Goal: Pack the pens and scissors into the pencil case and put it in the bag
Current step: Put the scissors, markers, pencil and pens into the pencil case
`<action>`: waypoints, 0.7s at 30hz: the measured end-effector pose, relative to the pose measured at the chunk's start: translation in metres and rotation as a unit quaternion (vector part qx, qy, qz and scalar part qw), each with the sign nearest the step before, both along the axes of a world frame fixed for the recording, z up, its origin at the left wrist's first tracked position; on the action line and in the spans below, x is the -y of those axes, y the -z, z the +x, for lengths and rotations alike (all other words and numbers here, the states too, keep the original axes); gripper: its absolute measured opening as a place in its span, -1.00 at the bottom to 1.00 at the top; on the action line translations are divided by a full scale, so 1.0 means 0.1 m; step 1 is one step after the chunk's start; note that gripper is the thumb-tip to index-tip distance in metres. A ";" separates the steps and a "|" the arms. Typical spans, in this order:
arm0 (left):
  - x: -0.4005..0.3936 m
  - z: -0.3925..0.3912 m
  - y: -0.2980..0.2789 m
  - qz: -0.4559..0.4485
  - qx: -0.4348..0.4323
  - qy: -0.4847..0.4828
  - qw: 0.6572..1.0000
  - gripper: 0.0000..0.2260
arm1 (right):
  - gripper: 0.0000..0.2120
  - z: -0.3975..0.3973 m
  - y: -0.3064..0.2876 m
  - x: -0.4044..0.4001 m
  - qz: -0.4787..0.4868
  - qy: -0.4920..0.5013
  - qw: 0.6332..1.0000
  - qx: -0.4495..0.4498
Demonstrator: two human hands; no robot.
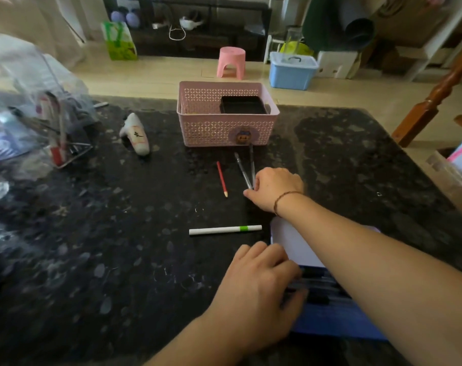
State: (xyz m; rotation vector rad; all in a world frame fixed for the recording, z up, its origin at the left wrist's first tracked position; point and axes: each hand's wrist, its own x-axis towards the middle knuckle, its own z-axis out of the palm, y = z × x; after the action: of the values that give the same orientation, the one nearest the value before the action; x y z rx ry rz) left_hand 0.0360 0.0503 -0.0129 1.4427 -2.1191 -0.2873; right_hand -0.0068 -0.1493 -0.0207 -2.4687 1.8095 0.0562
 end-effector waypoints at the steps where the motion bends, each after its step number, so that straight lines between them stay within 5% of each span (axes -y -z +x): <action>1: 0.02 0.03 -0.01 -0.002 -0.012 -0.009 1.000 -0.87 | -0.68 0.00 0.00 0.00 -0.006 0.003 1.000 0.007; 5: 0.09 0.15 -0.05 0.033 -0.133 -0.112 0.984 -0.92 | -0.74 -0.25 -0.20 -0.23 -0.007 -0.001 0.993 0.115; 8: 0.14 0.21 -0.14 0.116 -0.353 -0.190 0.909 -0.83 | -0.76 -0.61 -0.44 -0.78 -0.008 -0.040 0.964 0.263; 11: 0.14 0.15 -0.20 0.146 -0.464 -0.169 0.857 -0.72 | -0.72 -0.94 -0.49 -1.38 -0.008 -0.103 0.960 0.259; 15: 0.07 0.03 -0.28 0.121 -0.382 -0.111 0.910 -0.80 | -0.74 -1.33 -0.44 -1.77 -0.015 -0.095 0.950 0.298; 18: 0.00 -0.06 -0.28 0.009 -0.139 -0.020 0.990 -0.79 | -0.65 -1.66 -0.59 -1.91 -0.046 0.012 0.892 0.449; 21: -0.07 -0.22 -0.22 -0.038 -0.027 0.050 0.998 -0.81 | -0.66 -1.91 -0.66 -1.95 -0.080 -0.020 0.890 0.448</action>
State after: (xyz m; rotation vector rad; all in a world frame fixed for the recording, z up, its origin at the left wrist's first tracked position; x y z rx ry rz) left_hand 0.0140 0.0570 0.0087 1.2750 -2.1394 -0.2774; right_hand -0.1974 0.0462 0.0450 -2.0314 1.3513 -1.0728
